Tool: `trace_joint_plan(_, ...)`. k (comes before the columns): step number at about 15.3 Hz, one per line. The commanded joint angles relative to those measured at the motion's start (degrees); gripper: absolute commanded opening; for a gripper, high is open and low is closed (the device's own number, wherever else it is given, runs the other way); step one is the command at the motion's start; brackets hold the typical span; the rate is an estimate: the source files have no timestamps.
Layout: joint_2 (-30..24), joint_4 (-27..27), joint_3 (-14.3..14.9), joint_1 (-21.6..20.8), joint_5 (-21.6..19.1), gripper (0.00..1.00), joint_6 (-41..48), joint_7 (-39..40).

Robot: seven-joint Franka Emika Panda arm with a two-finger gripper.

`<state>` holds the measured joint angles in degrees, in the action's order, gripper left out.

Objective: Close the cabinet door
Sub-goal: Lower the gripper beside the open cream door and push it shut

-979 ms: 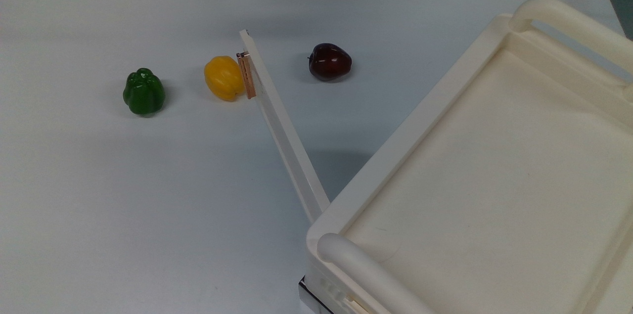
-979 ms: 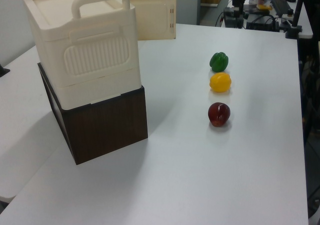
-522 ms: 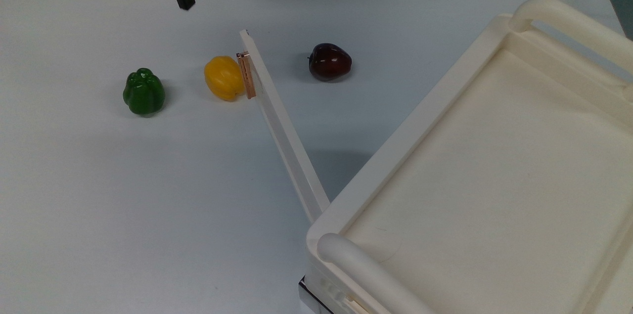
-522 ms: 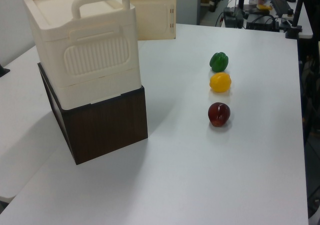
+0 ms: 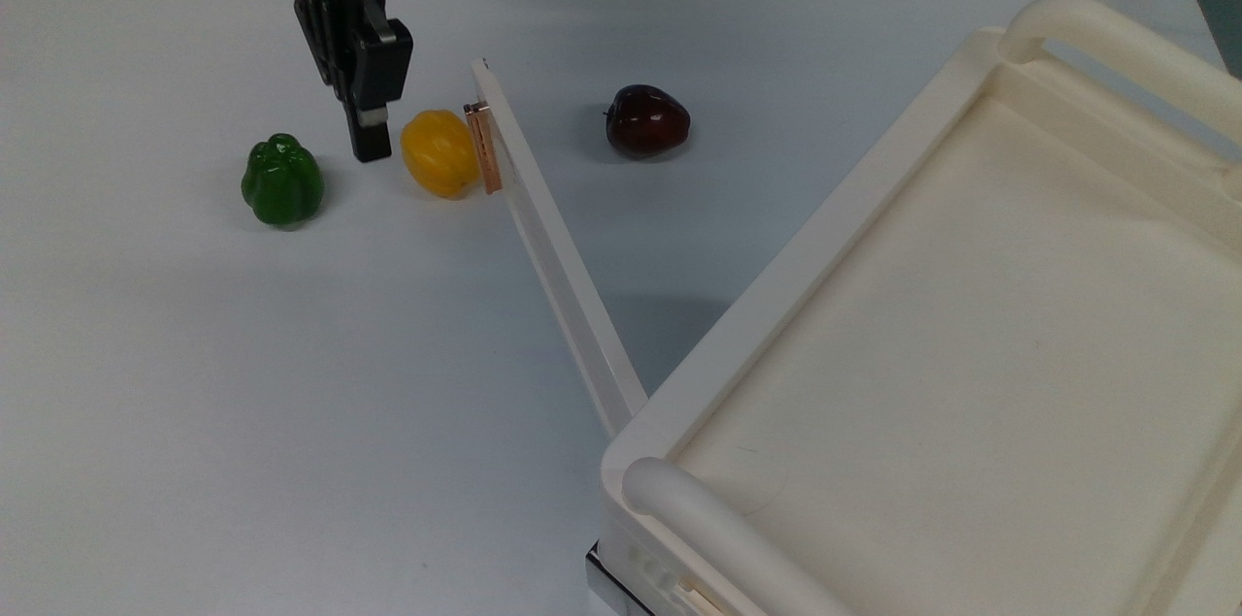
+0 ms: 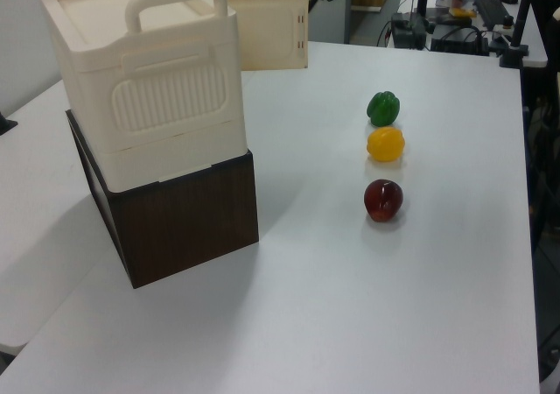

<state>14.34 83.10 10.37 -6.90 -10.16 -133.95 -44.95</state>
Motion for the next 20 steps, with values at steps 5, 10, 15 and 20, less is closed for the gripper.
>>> trace_joint_plan(5,2.3,-1.7,-2.5,-2.9,-1.1,0.03,-4.4,-8.7)
trace_joint_plan(10,2.2,-1.7,-7.1,-2.9,-1.6,0.03,-4.1,-10.3)
trace_joint_plan(15,2.5,-1.7,-10.5,-5.6,-1.4,0.05,-4.6,-13.1)
trace_joint_plan(20,5.5,-1.8,-10.6,-9.6,-1.3,0.06,-11.0,-16.1)
